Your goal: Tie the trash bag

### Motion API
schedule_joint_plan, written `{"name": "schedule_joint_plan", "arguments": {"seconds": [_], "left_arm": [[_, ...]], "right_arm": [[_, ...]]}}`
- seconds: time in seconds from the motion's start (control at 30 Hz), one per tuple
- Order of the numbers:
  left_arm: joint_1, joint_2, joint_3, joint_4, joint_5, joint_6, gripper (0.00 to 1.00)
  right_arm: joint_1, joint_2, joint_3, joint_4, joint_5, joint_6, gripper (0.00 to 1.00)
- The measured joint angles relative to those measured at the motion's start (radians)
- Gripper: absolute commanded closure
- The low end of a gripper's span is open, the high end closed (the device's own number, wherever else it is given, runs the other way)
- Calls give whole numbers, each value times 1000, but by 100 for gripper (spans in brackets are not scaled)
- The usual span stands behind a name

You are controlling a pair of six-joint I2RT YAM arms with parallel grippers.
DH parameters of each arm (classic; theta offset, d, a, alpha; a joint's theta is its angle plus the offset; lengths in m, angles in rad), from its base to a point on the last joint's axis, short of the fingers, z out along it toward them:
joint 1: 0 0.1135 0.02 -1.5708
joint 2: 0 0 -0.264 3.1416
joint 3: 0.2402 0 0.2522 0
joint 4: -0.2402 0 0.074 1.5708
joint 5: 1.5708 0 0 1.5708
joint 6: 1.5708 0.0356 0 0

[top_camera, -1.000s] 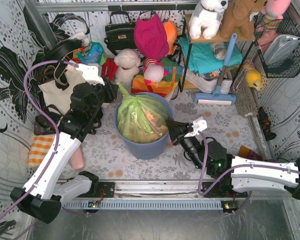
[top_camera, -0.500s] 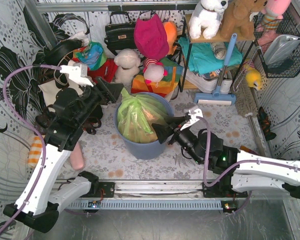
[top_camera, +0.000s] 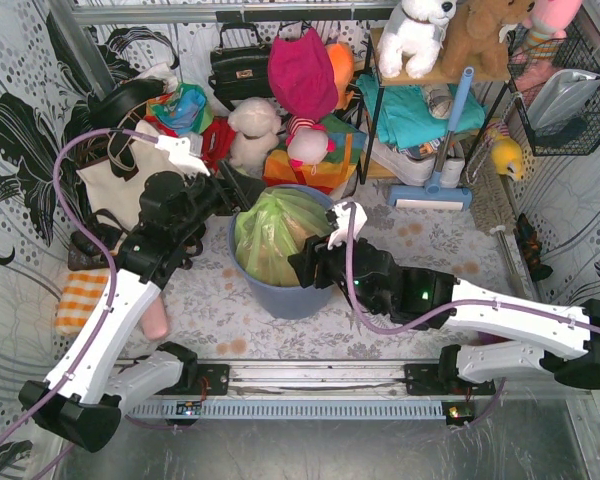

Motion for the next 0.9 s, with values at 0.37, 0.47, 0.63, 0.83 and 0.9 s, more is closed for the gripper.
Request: {"name": "schedule_joint_plan", "arguments": {"seconds": [0.37,0.47,0.63,0.83,0.9], "left_arm": [[8,6,-3,39,2,2,25],[9,8,-3,39,2,4,25],[18,10,-3,44,2,6,25],[19,18,-3,53,-2,20,26],[20,18,-3,53,-10,28,26]], "right_arm": [[-72,27,0,-30,-90,32,61],[-82,47,0,-20,-96,28,61],[-93,73,4,3,-99,5,86],[-101,97,31,6,-65,-15,100],[-101,95,32,5,-40,-17,100]]}}
